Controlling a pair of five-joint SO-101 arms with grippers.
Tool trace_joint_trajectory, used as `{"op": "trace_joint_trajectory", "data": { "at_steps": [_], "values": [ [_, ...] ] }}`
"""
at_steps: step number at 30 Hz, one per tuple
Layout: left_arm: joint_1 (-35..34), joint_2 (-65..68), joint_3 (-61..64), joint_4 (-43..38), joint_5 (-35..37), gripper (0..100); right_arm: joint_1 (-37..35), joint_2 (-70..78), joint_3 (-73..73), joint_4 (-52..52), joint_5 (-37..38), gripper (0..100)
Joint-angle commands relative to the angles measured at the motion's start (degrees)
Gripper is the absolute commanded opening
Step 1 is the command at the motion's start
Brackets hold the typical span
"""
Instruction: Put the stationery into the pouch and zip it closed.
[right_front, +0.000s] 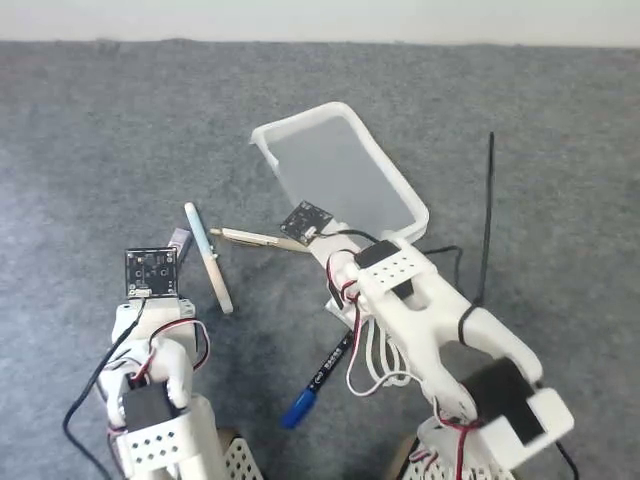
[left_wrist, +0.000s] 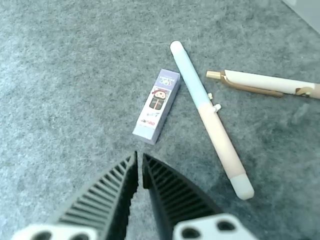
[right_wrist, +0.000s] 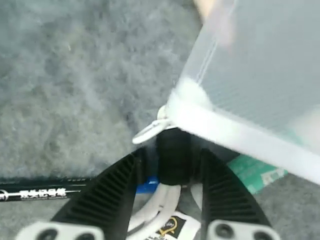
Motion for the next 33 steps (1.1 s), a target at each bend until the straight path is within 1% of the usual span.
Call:
{"op": "trace_joint_trajectory", "data": {
  "at_steps": [1,3,6,7,8,12,15,23,25,27,31,33],
  "values": [
    [-0.09,0.09,-0.92,-1.49,-0.53,1,0.84,0.92,-3.08,-1.89,-0.26,16.1],
    [-0.09,0.09,-0.92,-1.49,-0.53,1,0.84,1.36,-3.52,-2.15,-0.26,13.4],
    [-0.09,0.09,-0.92,-1.49,-0.53,1,1.10,1.98,-4.92,-2.07,-0.26,1.0],
    [-0.09,0.09,-0.92,-1.49,-0.53,1,1.19,1.71,-4.92,-2.07,-0.35,0.1],
    [-0.09,0.09,-0.92,-1.49,-0.53,1,1.45,1.45,-4.84,-1.89,-0.53,1.7],
    [-0.18,0.09,-0.92,-1.49,-0.53,1,1.71,-0.57,-5.54,0.48,-0.62,0.7],
    [-0.26,0.09,-0.92,-1.49,-0.53,1,1.71,-5.32,-6.24,3.03,-0.62,0.6],
    [0.00,0.09,-0.92,-1.49,-0.35,2,1.19,-18.33,-6.77,5.76,-0.26,0.6],
    [0.09,0.09,-0.92,-1.49,-0.18,5,1.19,-20.09,-8.44,6.64,-0.26,0.6],
    [0.00,0.09,-0.92,-1.32,0.00,11,1.27,-20.79,-10.81,7.96,-0.26,0.6],
    [-0.35,0.09,-0.92,-1.23,4.92,20,1.19,-20.79,-17.76,11.21,-0.26,0.6],
    [-0.44,0.09,-0.92,-1.23,5.54,22,1.19,-21.14,-21.01,12.88,-0.26,0.6]
  ]
}}
